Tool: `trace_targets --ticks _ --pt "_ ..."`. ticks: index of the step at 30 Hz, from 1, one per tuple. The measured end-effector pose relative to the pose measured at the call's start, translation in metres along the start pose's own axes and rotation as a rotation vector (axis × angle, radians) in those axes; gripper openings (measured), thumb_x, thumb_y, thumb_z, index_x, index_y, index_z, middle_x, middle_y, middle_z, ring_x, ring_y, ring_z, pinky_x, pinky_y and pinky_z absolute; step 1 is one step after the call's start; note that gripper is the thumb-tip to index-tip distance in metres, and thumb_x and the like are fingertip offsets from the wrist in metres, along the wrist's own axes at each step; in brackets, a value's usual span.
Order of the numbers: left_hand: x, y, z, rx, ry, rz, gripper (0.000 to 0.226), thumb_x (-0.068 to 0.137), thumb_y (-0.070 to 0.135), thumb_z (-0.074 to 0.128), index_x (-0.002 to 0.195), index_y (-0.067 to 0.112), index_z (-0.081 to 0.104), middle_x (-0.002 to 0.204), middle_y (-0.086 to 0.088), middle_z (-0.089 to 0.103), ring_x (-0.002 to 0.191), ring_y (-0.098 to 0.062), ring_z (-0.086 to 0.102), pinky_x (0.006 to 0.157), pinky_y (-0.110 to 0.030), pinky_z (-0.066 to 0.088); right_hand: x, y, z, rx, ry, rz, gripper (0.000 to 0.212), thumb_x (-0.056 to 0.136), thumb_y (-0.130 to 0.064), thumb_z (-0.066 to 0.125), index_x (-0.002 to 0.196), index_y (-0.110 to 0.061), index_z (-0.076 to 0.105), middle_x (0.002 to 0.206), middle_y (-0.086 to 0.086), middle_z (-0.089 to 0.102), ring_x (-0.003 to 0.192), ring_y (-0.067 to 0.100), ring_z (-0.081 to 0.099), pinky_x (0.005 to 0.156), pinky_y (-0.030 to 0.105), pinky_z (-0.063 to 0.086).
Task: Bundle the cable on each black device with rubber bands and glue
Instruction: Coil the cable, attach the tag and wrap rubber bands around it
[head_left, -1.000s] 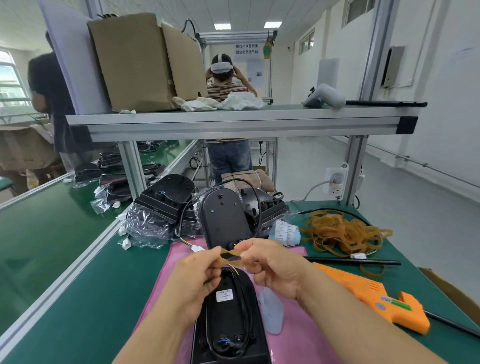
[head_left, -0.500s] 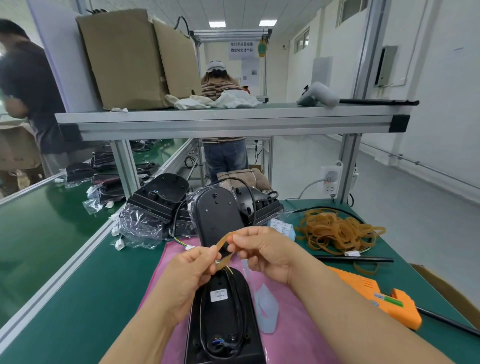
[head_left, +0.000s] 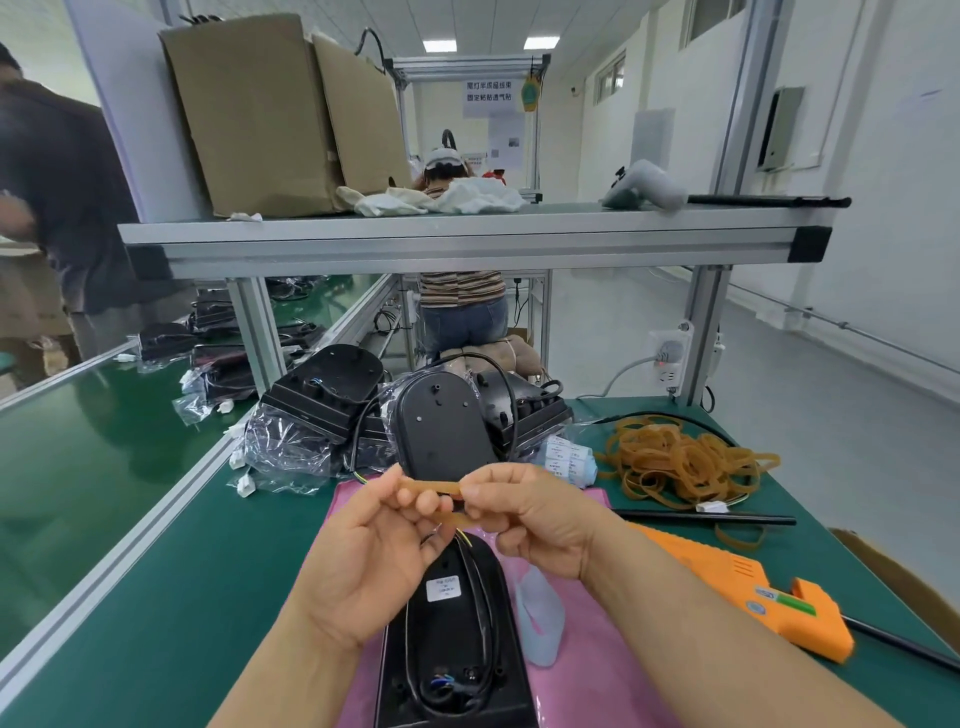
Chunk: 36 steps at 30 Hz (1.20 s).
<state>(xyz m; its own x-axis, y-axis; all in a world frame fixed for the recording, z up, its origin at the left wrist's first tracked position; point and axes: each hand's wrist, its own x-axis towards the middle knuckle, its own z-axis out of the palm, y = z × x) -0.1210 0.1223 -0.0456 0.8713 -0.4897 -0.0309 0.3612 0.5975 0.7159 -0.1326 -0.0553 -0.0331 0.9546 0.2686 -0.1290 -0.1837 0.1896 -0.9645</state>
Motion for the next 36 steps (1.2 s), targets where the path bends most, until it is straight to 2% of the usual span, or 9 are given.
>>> trace_targets --ticks 6,9,13,16,22,26,29,32,36 --pt "-0.003 0.010 -0.007 0.209 -0.050 -0.139 0.037 0.091 0.032 0.047 0.091 0.006 0.074 0.064 -0.006 0.059 0.065 -0.021 0.063 0.079 -0.037 0.056 0.000 -0.007 0.000 -0.019 0.048 -0.136 0.011 0.091 -0.001 0.062 0.088 -0.009 0.069 0.071 0.003 0.064 0.055 0.005 0.050 0.041 0.013 0.028" --pt "-0.003 0.009 -0.004 0.377 -0.038 -0.172 0.032 0.087 0.034 0.053 0.088 0.010 0.074 0.070 -0.006 0.062 0.058 -0.015 0.060 0.074 -0.033 0.053 0.000 -0.009 0.000 0.048 -0.029 -0.112 0.014 0.092 -0.001 0.058 0.090 -0.008 0.070 0.073 0.002 0.067 0.055 0.004 0.052 0.040 0.010 0.028" --pt "-0.007 0.010 -0.009 0.353 -0.120 -0.202 0.039 0.092 0.036 0.047 0.084 0.012 0.076 0.067 -0.005 0.060 0.057 -0.014 0.056 0.076 -0.035 0.052 -0.002 -0.009 0.000 0.103 -0.205 -0.014 0.019 0.090 -0.007 0.054 0.082 -0.011 0.071 0.074 0.001 0.058 0.052 0.001 0.041 0.040 0.007 0.027" --pt "-0.011 0.012 -0.013 0.336 -0.211 -0.249 0.024 0.085 0.028 0.062 0.090 0.010 0.076 0.069 -0.008 0.066 0.060 -0.019 0.062 0.072 -0.035 0.055 -0.002 -0.008 0.001 0.063 -0.281 0.016 0.019 0.096 -0.005 0.047 0.087 -0.009 0.063 0.073 0.000 0.055 0.053 0.001 0.038 0.043 0.008 0.027" --pt "-0.015 0.016 -0.022 0.401 -0.496 -0.323 0.026 0.088 0.017 0.069 0.113 0.011 0.072 0.113 -0.022 0.070 0.091 -0.026 0.073 0.067 -0.031 0.061 0.001 -0.014 0.013 -0.277 -0.292 0.012 0.020 0.095 -0.008 0.052 0.083 -0.019 0.064 0.067 -0.005 0.056 0.057 0.004 0.043 0.051 0.014 0.032" --pt "-0.013 0.012 -0.024 0.539 -0.218 -0.229 0.022 0.086 0.015 0.068 0.106 0.010 0.076 0.100 -0.025 0.072 0.052 -0.016 0.066 0.039 -0.016 0.047 0.004 -0.014 0.014 -0.510 -0.157 -0.024 0.015 0.091 -0.012 0.062 0.083 -0.023 0.069 0.072 -0.007 0.060 0.064 0.004 0.049 0.056 0.015 0.038" --pt "-0.007 0.014 -0.024 0.702 0.088 -0.079 0.025 0.085 0.025 0.066 0.101 0.009 0.076 0.081 -0.020 0.073 0.037 -0.006 0.046 0.032 -0.013 0.032 0.011 -0.007 0.008 -0.545 0.150 -0.083 0.009 0.088 -0.014 0.065 0.082 -0.020 0.069 0.069 -0.009 0.063 0.061 0.003 0.052 0.054 0.015 0.042" --pt "-0.002 0.024 -0.040 0.909 0.446 0.091 0.027 0.094 0.034 0.063 0.087 0.011 0.075 0.076 -0.011 0.076 0.042 -0.008 0.053 0.042 -0.019 0.042 0.019 0.001 -0.013 -0.858 0.503 -0.117 0.014 0.090 -0.022 0.062 0.077 -0.018 0.065 0.079 -0.005 0.065 0.076 0.014 0.058 0.072 0.028 0.048" --pt "0.002 0.030 -0.065 1.331 0.655 0.029 0.045 0.093 0.048 0.059 0.074 0.009 0.070 0.064 -0.002 0.073 0.057 -0.016 0.070 0.071 -0.034 0.059 0.022 0.013 -0.025 -1.199 0.446 0.118 0.046 0.096 -0.050 0.048 0.062 -0.020 0.041 0.073 0.000 0.054 0.082 0.025 0.051 0.069 0.032 0.040"
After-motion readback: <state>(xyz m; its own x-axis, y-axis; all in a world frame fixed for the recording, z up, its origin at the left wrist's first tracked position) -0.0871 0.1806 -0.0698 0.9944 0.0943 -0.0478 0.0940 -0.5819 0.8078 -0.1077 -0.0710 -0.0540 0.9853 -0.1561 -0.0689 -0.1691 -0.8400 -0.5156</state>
